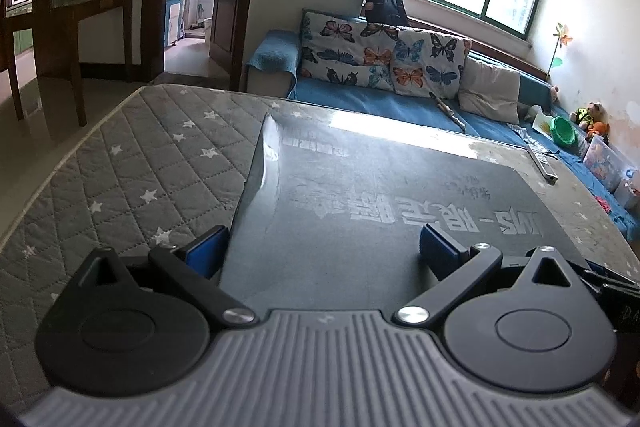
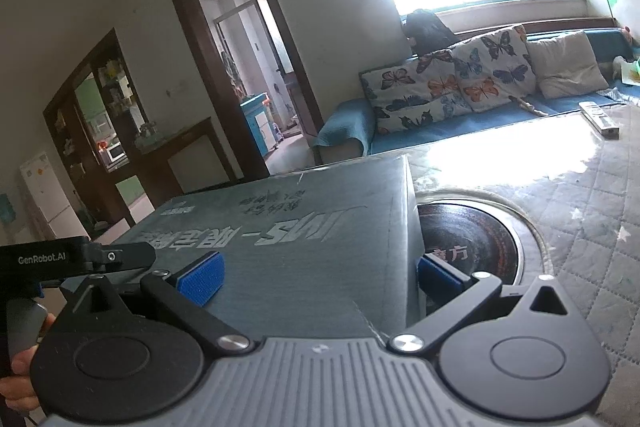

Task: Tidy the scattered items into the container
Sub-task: 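Hold the grey lid down on the white box with both grippers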

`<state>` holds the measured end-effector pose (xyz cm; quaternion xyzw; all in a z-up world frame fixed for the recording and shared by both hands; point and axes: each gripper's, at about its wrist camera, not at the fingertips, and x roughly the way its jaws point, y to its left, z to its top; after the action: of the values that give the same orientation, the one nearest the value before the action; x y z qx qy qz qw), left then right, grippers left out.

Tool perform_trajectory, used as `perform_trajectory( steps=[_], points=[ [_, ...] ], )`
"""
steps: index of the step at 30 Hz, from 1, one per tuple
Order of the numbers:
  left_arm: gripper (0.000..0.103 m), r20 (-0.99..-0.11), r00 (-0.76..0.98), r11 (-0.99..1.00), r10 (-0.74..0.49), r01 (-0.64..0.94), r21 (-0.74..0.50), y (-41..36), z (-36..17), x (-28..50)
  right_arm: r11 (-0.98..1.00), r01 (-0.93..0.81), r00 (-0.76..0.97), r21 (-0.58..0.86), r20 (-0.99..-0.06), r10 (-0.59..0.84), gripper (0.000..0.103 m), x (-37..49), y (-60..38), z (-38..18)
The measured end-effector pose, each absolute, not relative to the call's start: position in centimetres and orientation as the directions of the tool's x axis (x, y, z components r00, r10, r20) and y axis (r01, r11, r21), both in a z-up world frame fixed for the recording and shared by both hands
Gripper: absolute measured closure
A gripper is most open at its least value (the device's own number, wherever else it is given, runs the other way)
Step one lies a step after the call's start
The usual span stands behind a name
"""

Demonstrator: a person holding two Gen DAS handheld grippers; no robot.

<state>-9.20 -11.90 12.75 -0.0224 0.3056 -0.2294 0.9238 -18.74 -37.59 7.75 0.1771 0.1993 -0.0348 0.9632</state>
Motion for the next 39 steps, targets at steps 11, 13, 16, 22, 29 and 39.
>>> perform_trajectory(
  steps=[11, 13, 16, 22, 29, 39],
  points=[
    [0.003, -0.56, 0.705, 0.896, -0.435, 0.402, -0.19, -10.9, 11.2, -7.4, 0.939, 0.122, 0.911, 0.321, -0.412, 0.023, 0.0, -17.4, -37.4, 6.7],
    [0.003, -0.561, 0.703, 0.895, -0.437, 0.402, -0.194, -10.8, 11.0, -7.2, 0.94, 0.117, 0.911, 0.321, -0.412, 0.027, 0.0, -17.3, -37.3, 6.5],
    [0.003, -0.555, 0.707, 0.893, -0.439, 0.408, -0.187, -10.8, 10.9, -7.1, 0.938, 0.118, 0.913, 0.327, -0.408, 0.028, 0.0, -17.2, -37.4, 6.3],
    [0.003, -0.566, 0.699, 0.895, -0.437, 0.4, -0.198, -10.6, 10.6, -6.9, 0.929, 0.117, 0.909, 0.351, -0.414, 0.042, 0.0, -17.0, -37.6, 6.0],
    [0.003, -0.59, 0.672, 0.892, -0.448, 0.38, -0.244, -9.5, 9.6, -6.4, 0.947, 0.1, 0.908, 0.305, -0.417, 0.038, 0.0, -16.9, -36.8, 5.9],
    [0.003, -0.599, 0.663, 0.891, -0.449, 0.379, -0.248, -9.4, 8.7, -6.4, 0.954, 0.096, 0.9, 0.283, -0.434, 0.038, 0.0, -17.3, -35.9, 5.5]
  ],
)
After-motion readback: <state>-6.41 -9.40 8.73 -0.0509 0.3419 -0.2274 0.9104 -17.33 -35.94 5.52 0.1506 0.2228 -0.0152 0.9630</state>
